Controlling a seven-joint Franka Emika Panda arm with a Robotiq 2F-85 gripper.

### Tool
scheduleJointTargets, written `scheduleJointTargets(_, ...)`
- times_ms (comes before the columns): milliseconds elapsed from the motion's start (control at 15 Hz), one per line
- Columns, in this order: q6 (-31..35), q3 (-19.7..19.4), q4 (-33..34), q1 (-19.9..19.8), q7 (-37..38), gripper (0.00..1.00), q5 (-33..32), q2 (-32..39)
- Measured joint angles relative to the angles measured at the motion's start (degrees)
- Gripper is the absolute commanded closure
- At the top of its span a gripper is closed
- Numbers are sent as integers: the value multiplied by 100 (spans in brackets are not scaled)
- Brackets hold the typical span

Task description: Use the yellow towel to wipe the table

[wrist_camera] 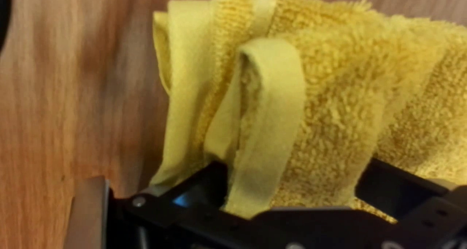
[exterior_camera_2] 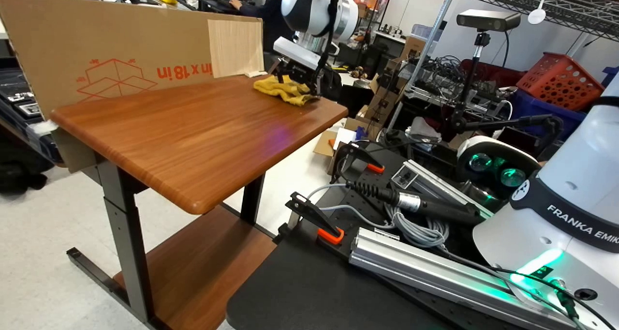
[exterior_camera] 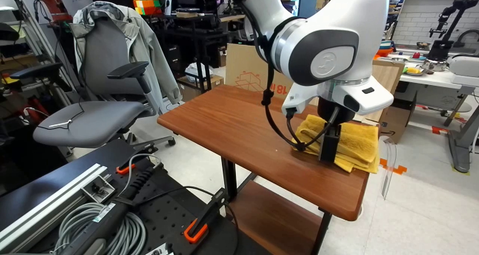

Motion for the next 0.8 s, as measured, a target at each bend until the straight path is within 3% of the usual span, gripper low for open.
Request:
scheduleJointTargets(200, -269, 33, -225, 191, -95, 0, -53, -139)
scheduleJointTargets(467, -274, 52, -1226, 598, -435, 0, -115, -704)
scheduleJointTargets(800, -275, 92, -1909, 1307, -441, 0, -730, -1097)
